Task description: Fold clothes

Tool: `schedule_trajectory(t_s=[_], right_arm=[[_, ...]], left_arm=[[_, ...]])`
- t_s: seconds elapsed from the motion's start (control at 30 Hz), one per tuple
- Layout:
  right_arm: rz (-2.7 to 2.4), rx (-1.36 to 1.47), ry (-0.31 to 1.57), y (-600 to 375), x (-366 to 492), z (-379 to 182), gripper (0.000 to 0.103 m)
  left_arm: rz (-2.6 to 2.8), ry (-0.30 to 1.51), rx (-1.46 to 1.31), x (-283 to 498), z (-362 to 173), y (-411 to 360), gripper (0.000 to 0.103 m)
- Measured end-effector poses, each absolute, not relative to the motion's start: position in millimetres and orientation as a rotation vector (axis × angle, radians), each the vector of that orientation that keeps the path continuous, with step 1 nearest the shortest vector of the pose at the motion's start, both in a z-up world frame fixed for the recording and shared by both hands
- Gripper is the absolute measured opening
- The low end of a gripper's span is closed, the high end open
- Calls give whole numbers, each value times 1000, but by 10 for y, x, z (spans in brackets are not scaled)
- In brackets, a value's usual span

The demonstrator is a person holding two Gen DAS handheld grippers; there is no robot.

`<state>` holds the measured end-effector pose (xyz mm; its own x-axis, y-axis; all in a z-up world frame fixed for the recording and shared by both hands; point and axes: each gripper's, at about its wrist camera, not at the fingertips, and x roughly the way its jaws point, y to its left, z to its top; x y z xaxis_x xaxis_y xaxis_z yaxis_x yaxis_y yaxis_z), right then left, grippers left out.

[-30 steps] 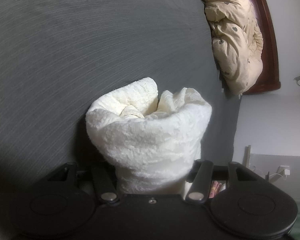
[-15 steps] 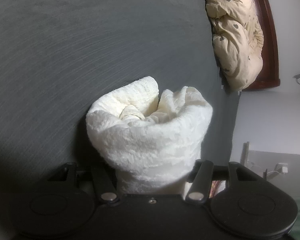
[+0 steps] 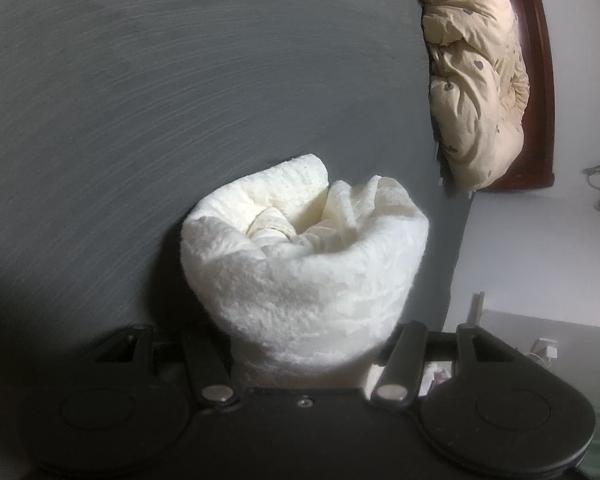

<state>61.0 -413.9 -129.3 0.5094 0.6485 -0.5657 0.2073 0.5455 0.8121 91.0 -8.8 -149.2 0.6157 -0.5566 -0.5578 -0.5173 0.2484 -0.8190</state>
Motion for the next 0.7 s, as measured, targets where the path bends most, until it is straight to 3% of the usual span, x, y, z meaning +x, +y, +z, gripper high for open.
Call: schedule_trajectory(t_s=[0.23, 0.47, 0.57, 0.7], right_arm=[[366, 980, 1053, -4099, 715, -1325, 70], [375, 1092, 1040, -4105, 702, -1441, 44], [368, 1139, 1004, -4101, 676, -1442, 33], [350, 1095, 941, -4070, 615, -1282, 30]], left_arm=[[-75, 1042, -1385, 941, -1465, 66, 57], [-120, 1042, -1310, 1056, -1456, 151, 58], [-129, 993, -1238, 1098, -1408, 85, 51], [-169, 969, -1138, 1155, -1256, -4, 43]])
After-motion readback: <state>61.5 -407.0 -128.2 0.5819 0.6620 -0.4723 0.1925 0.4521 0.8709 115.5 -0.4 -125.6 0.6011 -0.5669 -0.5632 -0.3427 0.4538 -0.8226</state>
